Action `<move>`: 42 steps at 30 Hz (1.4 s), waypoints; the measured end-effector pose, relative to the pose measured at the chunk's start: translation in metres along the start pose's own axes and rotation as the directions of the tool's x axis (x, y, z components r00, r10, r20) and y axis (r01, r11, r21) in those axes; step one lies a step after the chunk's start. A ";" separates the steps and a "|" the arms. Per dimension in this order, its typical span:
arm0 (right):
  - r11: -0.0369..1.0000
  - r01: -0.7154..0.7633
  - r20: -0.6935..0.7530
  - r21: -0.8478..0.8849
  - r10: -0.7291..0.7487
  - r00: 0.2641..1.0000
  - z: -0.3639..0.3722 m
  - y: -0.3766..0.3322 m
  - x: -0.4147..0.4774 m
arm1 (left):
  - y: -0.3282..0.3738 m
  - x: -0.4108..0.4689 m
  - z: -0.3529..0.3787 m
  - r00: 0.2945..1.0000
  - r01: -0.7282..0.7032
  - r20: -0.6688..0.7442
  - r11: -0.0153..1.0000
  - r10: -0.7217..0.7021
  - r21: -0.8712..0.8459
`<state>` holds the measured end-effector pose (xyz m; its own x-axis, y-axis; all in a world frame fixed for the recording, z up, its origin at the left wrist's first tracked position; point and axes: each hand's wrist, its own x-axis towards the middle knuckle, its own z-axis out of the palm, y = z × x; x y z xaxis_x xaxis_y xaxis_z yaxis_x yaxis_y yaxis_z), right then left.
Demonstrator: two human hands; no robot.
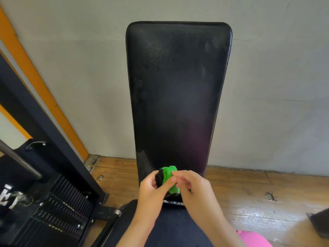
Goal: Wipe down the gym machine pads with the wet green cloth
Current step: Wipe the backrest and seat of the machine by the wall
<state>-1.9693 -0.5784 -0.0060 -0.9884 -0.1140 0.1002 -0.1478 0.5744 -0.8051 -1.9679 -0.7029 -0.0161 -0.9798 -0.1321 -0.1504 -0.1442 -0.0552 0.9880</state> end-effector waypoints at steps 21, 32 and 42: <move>0.142 0.615 0.276 -0.775 -0.800 0.532 -0.072 0.020 0.186 | -0.040 0.063 -0.043 0.841 0.046 -0.501 0.950 -0.203 -0.309; -0.087 0.493 0.293 -0.866 -0.886 0.359 -0.068 0.044 0.213 | -0.030 0.098 -0.036 0.729 -0.127 -0.662 0.917 -0.172 -0.378; -0.088 0.472 0.287 -0.877 -0.884 0.369 -0.066 0.045 0.214 | -0.014 0.131 -0.019 0.688 -0.218 -0.718 0.974 0.103 -0.069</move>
<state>-2.1897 -0.5234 0.0179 -0.2242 -0.7825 0.5809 -0.4839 0.6068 0.6306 -2.0913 -0.7377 -0.0500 -0.5892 -0.8075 -0.0269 0.0826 -0.0933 0.9922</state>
